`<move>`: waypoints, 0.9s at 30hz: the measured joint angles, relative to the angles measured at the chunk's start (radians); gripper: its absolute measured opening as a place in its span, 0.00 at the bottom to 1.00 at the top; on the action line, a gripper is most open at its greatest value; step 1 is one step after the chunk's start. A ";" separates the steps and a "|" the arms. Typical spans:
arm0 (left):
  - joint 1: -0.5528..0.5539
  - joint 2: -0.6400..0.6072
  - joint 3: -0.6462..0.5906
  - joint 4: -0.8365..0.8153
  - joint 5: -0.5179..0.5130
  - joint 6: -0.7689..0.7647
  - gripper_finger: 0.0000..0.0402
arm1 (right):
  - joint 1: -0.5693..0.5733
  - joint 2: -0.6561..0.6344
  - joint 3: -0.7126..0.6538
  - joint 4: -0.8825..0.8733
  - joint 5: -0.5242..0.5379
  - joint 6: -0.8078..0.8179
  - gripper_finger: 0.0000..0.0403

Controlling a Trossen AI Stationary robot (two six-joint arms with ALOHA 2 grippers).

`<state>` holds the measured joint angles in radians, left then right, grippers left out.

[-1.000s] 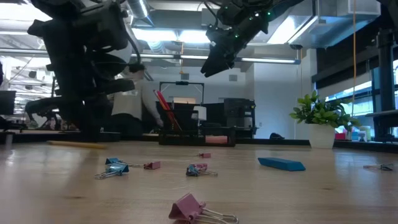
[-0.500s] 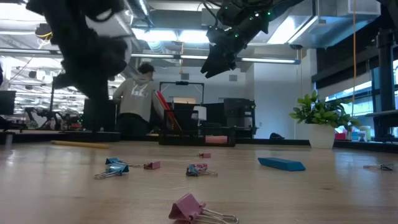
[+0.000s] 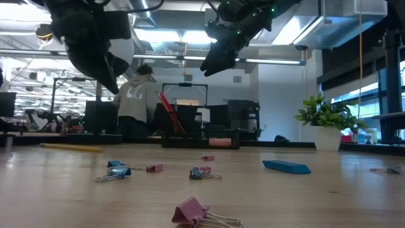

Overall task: Pick and place office supplies into organizer
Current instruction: Put the yellow pencil into the black desk organizer

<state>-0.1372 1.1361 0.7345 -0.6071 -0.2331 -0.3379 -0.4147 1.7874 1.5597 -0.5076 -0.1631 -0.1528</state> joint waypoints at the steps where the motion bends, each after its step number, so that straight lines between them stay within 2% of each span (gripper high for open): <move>1: -0.004 0.000 0.000 -0.012 0.003 0.033 0.33 | 0.005 0.000 0.000 -0.001 -0.012 0.012 0.60; 5: -0.007 0.016 0.001 -0.078 0.027 0.074 0.33 | 0.029 0.000 0.000 -0.001 -0.031 0.018 0.60; 10: -0.020 0.059 0.000 -0.276 0.103 0.028 0.33 | 0.058 0.000 0.000 0.001 -0.032 0.031 0.60; 15: -0.027 0.122 0.000 -0.372 0.134 -0.007 0.33 | 0.097 0.003 0.000 0.021 -0.044 0.092 0.60; 19: -0.027 0.153 0.000 -0.432 0.134 -0.019 0.33 | 0.147 0.031 0.001 0.063 -0.066 0.106 0.60; 22: -0.028 0.161 0.000 -0.470 0.129 -0.006 0.33 | 0.182 0.056 0.001 0.101 -0.067 0.043 0.60; 27: -0.049 0.158 0.000 -0.464 0.091 0.122 0.33 | 0.211 0.079 -0.001 0.099 -0.042 0.009 0.60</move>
<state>-0.1864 1.2942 0.7341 -1.0714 -0.1417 -0.2159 -0.2036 1.8668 1.5585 -0.4084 -0.2055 -0.1443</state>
